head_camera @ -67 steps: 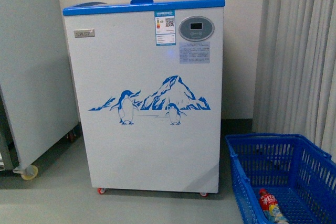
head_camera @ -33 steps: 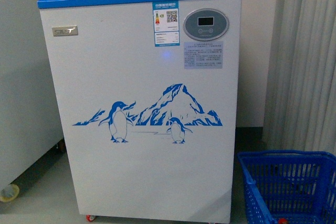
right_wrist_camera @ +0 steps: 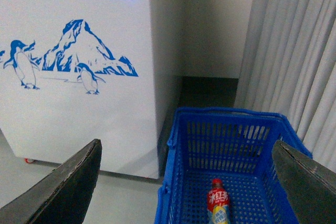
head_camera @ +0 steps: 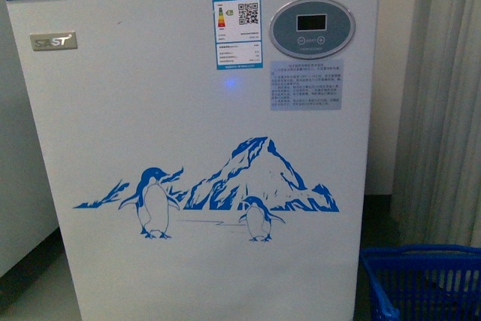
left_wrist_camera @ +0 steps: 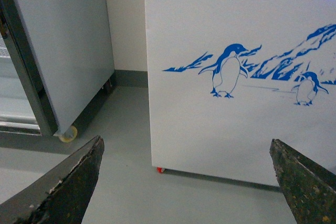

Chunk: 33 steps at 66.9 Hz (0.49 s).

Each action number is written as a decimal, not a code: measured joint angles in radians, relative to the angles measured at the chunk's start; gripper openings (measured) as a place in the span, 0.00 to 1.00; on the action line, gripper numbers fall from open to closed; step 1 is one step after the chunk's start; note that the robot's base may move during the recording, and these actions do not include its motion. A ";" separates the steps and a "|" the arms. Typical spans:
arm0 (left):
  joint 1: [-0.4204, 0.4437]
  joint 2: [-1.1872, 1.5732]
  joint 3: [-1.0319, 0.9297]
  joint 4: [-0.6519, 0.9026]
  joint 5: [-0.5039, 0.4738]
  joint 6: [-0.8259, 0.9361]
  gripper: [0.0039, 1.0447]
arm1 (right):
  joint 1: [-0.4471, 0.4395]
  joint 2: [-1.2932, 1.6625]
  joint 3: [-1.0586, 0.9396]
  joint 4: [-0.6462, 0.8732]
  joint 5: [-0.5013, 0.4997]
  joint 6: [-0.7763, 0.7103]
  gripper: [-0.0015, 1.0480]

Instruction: Put drink in fridge

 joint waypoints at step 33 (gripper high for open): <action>0.000 0.001 0.000 0.000 0.000 0.000 0.92 | -0.064 0.527 0.150 -0.127 0.109 0.159 0.93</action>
